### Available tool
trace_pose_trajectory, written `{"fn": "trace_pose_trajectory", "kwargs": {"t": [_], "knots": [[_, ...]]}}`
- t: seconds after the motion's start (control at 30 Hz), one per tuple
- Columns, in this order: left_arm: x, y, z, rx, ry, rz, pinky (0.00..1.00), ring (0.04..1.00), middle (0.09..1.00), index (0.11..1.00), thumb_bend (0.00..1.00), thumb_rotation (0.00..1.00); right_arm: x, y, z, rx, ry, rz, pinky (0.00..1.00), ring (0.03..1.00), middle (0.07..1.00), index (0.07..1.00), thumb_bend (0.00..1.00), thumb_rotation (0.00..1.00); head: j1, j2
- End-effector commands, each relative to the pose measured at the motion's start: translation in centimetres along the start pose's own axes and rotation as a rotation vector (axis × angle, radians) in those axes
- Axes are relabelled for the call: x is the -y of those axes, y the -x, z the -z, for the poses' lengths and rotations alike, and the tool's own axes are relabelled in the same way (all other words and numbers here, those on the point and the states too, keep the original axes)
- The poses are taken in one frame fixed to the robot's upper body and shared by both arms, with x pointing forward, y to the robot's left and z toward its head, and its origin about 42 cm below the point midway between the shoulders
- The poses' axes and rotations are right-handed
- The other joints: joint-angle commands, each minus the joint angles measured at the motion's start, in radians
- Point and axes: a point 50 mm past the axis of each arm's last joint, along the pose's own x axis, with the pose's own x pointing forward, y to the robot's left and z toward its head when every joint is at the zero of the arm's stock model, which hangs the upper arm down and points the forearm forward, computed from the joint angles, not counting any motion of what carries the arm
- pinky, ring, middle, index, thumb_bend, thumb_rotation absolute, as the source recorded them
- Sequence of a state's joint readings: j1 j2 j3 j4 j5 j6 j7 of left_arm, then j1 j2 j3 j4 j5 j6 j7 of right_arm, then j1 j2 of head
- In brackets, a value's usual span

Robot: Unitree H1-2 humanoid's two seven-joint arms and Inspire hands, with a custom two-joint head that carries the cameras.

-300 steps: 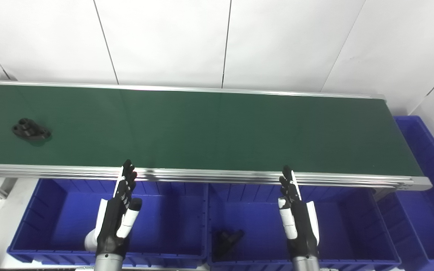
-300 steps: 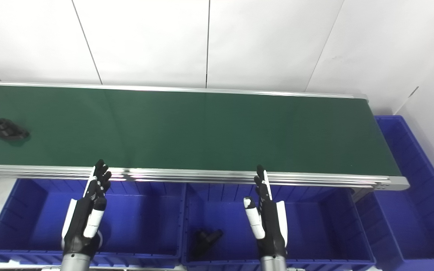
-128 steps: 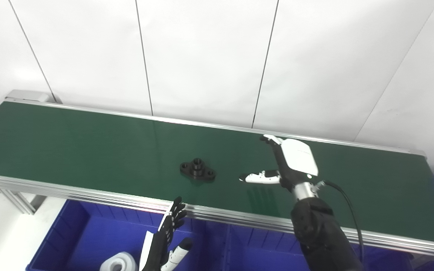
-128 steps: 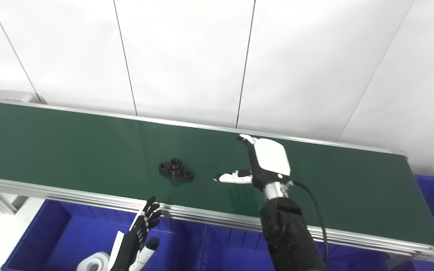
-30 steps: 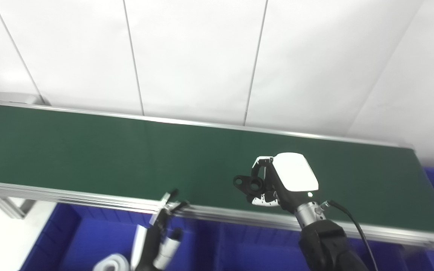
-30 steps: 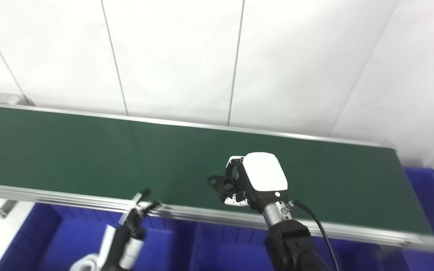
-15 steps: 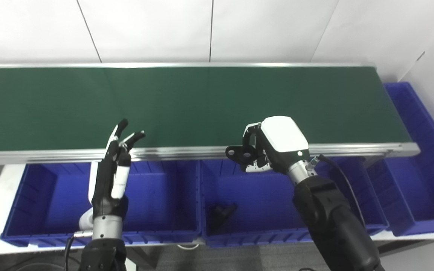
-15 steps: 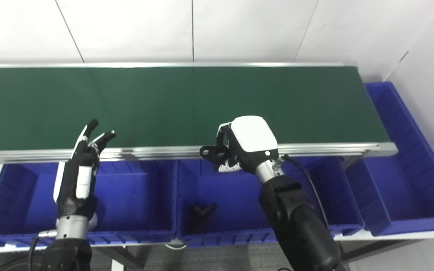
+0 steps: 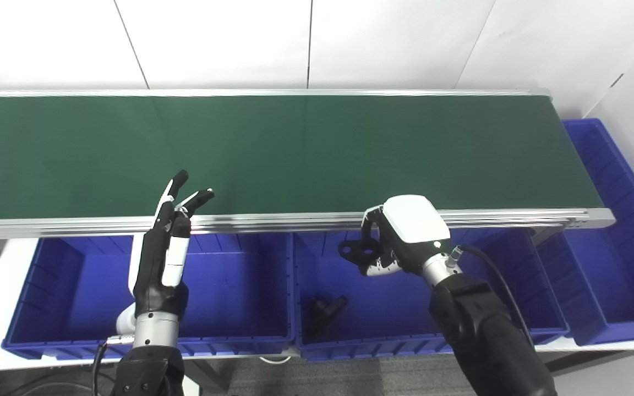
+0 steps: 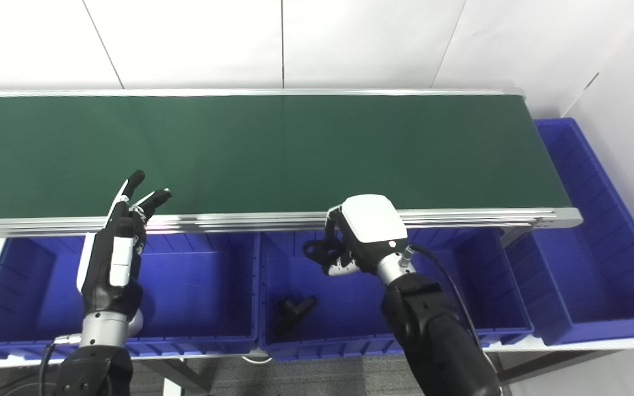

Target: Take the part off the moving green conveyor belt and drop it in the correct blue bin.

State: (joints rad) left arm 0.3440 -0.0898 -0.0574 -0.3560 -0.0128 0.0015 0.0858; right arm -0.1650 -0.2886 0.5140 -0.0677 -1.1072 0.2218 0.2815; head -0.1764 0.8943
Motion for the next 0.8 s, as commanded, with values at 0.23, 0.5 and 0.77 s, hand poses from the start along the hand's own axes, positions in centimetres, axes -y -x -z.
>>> {"fn": "trace_pose_trajectory", "kwargs": {"t": [0.23,0.5,0.77], "knots": [[0.1,-0.2,-0.6,0.043,-0.009,0.014,0.95,0.859,0.772,0.921,0.76,0.90,1.0,-0.3,0.1,-0.013,0.062,0.004,0.47,0.640,0.768,0.780,1.00,0.62,0.009,-0.016],[0.2,0.0,-0.1,0.038,0.000,0.013,0.95,0.863,0.769,0.920,0.75,0.89,1.1,-0.1,0.1,-0.020,-0.048,0.018,0.47,0.659,0.809,0.844,1.00,0.66,0.029,-0.062],[0.4,0.6,1.6,0.036,-0.010,0.005,0.94,0.865,0.760,0.914,0.79,0.88,3.9,1.7,-0.8,-0.069,-0.878,0.071,0.51,0.677,0.789,0.833,0.96,0.82,0.065,-0.159]]}}
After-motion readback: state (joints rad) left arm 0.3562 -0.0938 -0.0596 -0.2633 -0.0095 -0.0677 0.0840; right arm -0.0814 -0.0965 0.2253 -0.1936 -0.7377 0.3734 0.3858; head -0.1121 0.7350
